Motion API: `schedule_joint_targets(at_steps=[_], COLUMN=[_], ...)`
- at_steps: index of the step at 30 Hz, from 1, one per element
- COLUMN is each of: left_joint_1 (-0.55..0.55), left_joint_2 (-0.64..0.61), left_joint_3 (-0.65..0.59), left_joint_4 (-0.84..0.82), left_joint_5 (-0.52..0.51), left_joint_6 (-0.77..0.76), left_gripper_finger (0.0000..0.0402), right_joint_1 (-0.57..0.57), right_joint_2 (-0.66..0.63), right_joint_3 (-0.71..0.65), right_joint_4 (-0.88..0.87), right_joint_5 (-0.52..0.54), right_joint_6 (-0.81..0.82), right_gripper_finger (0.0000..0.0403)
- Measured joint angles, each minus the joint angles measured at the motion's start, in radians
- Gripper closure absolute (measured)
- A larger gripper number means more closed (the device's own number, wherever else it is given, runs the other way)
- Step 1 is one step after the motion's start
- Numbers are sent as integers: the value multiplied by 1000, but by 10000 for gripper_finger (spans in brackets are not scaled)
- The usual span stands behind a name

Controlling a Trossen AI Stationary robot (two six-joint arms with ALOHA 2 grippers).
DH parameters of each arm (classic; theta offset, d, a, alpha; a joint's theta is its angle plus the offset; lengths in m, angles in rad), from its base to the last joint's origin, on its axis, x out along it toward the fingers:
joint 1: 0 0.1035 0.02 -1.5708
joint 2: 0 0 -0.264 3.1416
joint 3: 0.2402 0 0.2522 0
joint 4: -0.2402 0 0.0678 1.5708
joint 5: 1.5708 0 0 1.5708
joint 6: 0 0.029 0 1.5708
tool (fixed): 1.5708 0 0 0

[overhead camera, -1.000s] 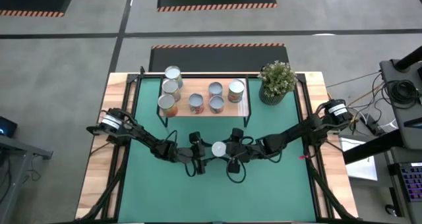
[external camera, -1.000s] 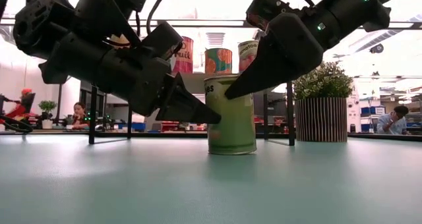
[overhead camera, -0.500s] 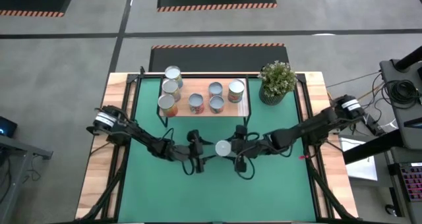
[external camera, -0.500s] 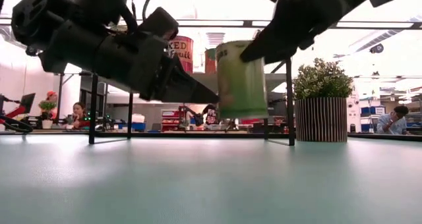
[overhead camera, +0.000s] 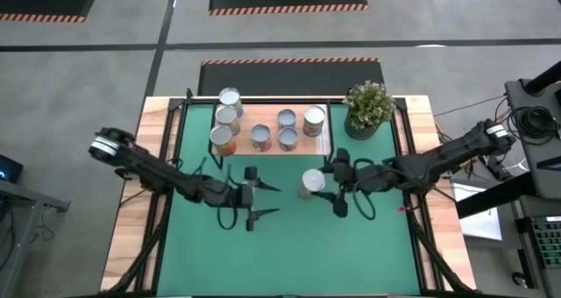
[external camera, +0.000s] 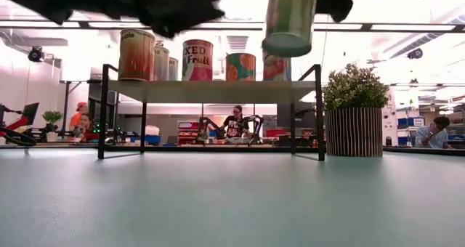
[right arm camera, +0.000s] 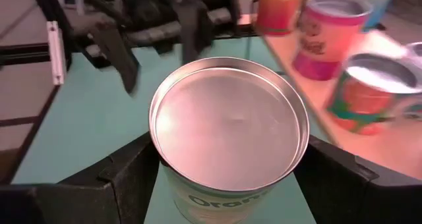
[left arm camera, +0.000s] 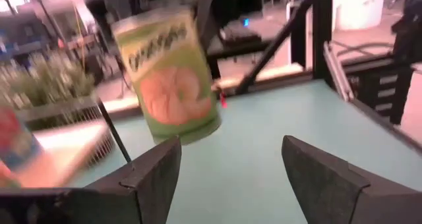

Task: Pick and place cans onto a shelf
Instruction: Put the large canned oranges on the shelf

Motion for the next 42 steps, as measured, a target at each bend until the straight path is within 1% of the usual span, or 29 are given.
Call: schedule_joint_targets(at_steps=[3, 7, 9, 12, 17, 21, 25, 31, 37, 42], left_joint_1=[-1, 0, 0, -1, 0, -1, 0, 0, 0, 0], left_joint_2=[-97, -219, -271, -339, -421, -460, -482, -487, -487, -486], left_joint_3=[0, 0, 0, 0, 0, 0, 0, 0, 0, 0], left_joint_4=[-44, -84, -83, -88, -97, -121, -167, -185, -188, -188], left_joint_5=[0, -1, -11, -53, -123, -200, -264, -271, -271, -271], left_joint_6=[62, 148, 188, 227, 268, 268, 264, 263, 263, 263], left_gripper_finger=[158, 159, 159, 159, 160, 160, 160, 160, 160, 160], right_joint_1=[-4, -14, -45, -100, -195, -262, -303, -320, -321, -320], right_joint_2=[-35, -52, -54, -54, -51, -50, -45, -45, 4, 49], right_joint_3=[41, 103, 133, 156, 141, 119, 101, 64, 62, 62], right_joint_4=[-92, -193, -223, -242, -252, -241, -217, -157, -133, -124], right_joint_5=[24, 22, 19, 30, 15, 14, 7, -4, -1, 77], right_joint_6=[-15, -132, -165, -195, -233, -212, -172, -113, -73, -66], right_gripper_finger=[108, 108, 108, 108, 108, 108, 108, 108, 108, 103])
